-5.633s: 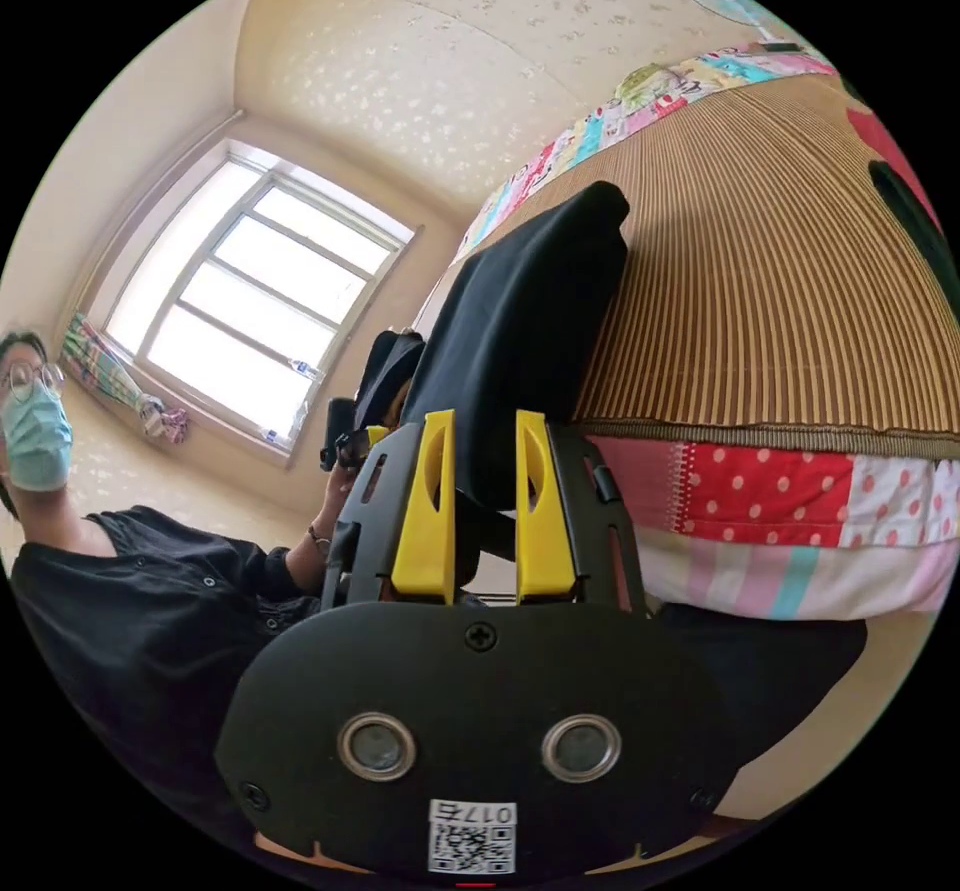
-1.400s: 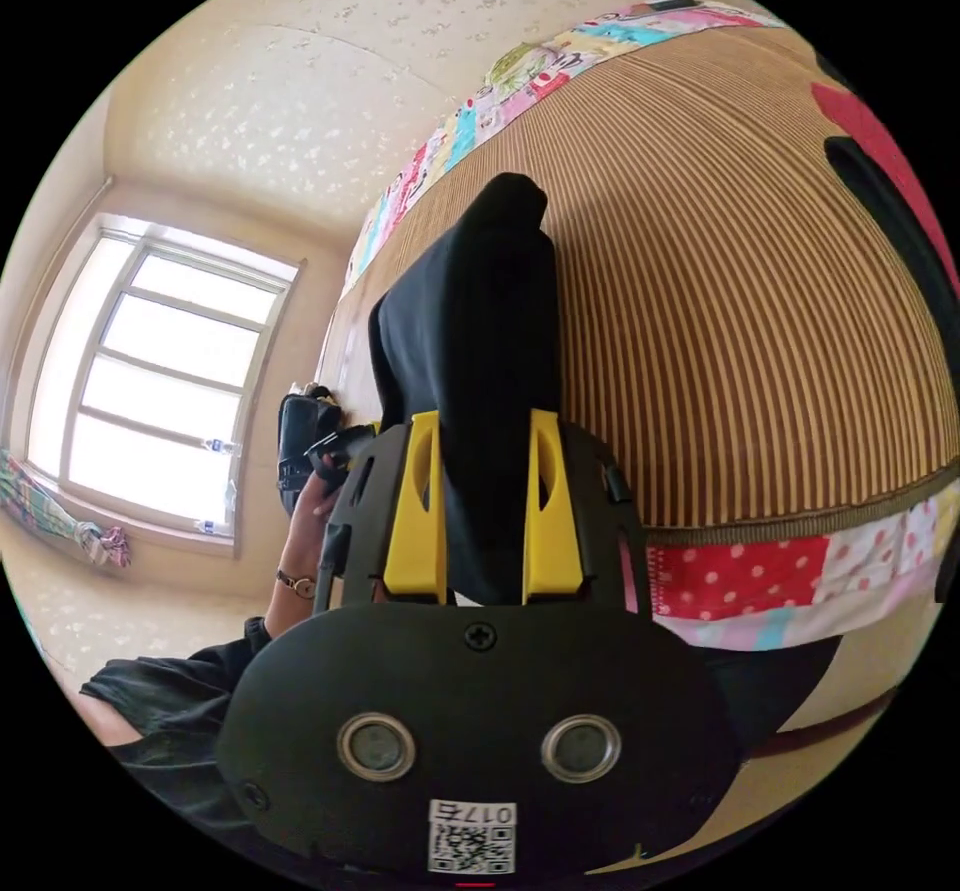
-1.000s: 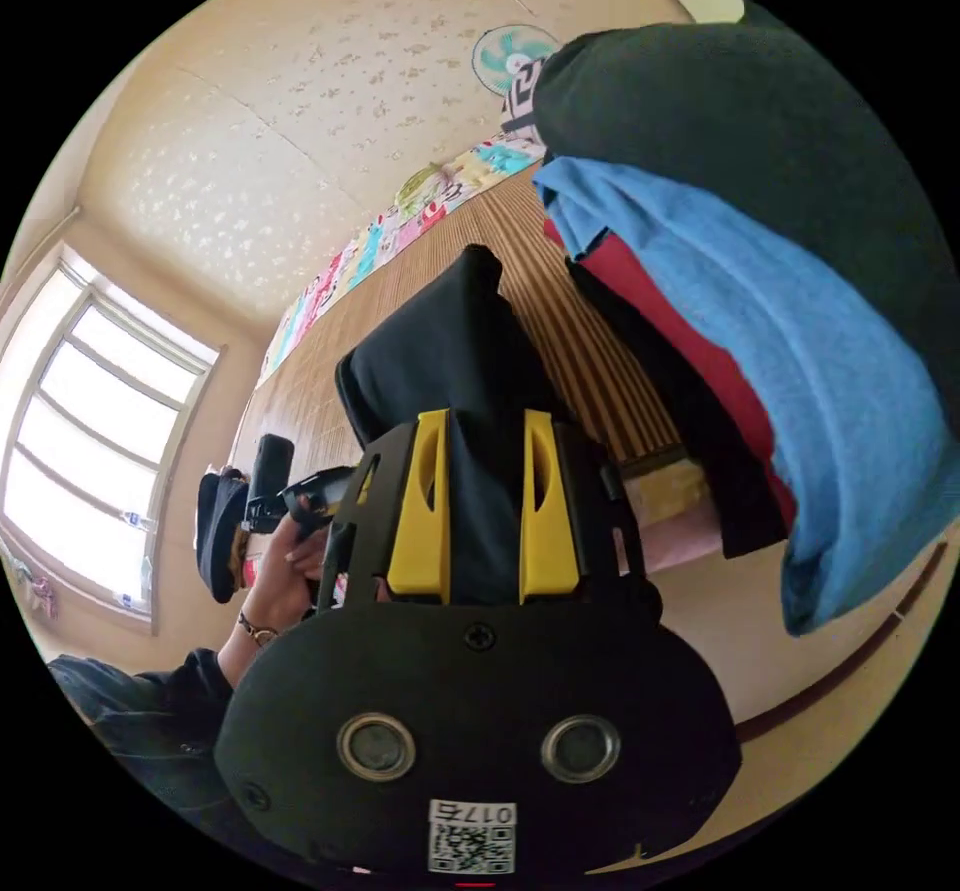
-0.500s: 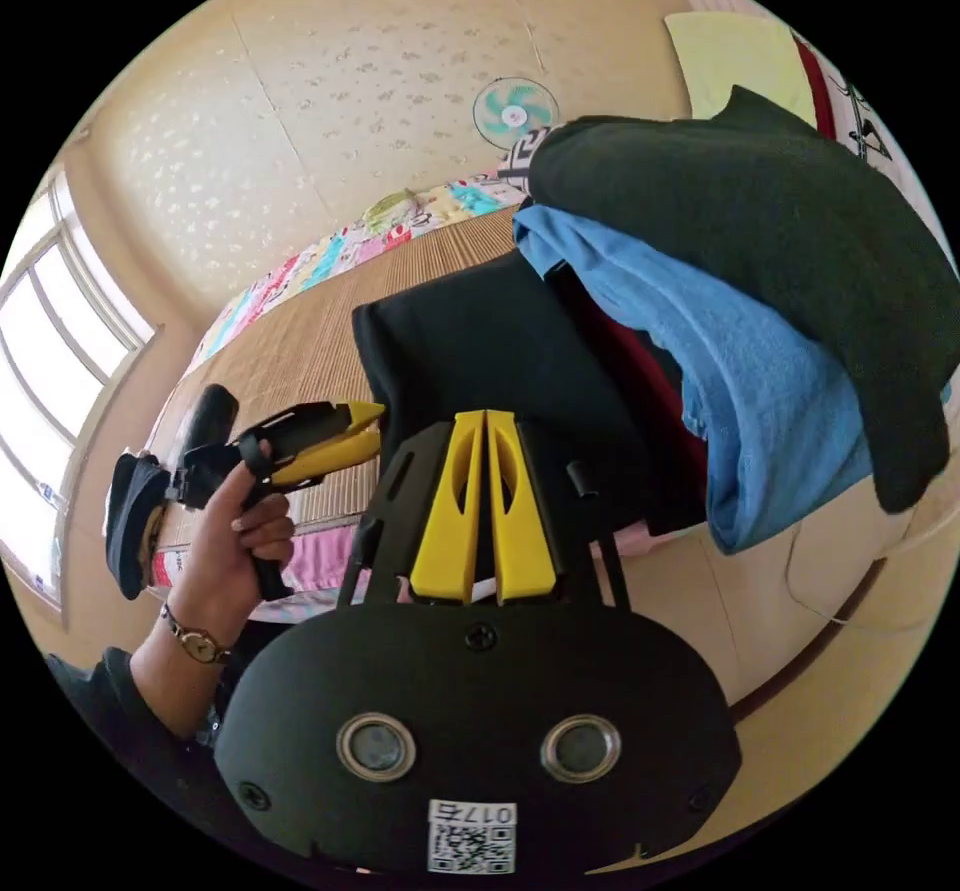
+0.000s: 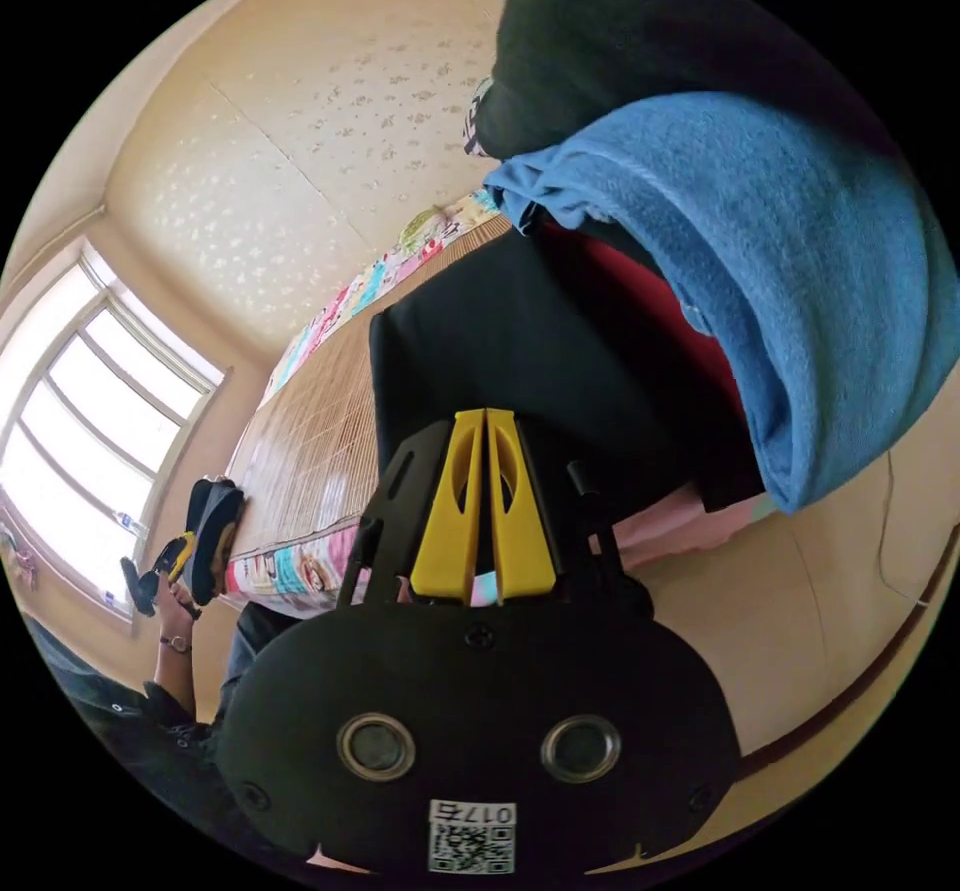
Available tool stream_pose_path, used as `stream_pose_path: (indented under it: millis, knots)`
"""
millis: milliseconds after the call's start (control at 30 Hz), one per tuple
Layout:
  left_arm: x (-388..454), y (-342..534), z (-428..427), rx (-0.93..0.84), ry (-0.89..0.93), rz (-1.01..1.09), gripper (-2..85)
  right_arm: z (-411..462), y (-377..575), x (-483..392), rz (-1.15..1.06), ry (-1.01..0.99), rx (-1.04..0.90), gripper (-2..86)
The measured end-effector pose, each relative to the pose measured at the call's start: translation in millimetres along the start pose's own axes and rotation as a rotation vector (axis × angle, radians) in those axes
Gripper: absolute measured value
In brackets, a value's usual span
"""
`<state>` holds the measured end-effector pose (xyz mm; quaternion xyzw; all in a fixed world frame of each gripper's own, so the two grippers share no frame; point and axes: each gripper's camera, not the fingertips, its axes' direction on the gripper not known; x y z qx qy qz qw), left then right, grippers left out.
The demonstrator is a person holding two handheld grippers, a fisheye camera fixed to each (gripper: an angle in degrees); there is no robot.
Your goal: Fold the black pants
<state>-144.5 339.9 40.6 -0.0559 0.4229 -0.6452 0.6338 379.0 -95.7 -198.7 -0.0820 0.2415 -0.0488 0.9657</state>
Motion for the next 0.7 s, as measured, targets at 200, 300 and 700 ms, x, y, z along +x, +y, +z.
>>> stream_pose_path:
  millis: [200, 300, 700]
  knots:
    - [-151.9, 23.7, -86.8, 0.23, -0.154, -0.471, 10.6, 3.7, -4.9, 4.8, 0.056, 0.013, -0.018, 0.3]
    - [-199.4, 40.1, -74.2, 0.162, -0.085, -0.593, 13.1, 6.8, -9.1, 6.3, 0.04, 0.017, -0.056, 0.3]
    - [-209.3, 68.3, -68.9, 0.206, 0.41, -0.744, 8.5, 10.7, 1.9, 42.5, 0.209, -0.178, -0.027, 0.2]
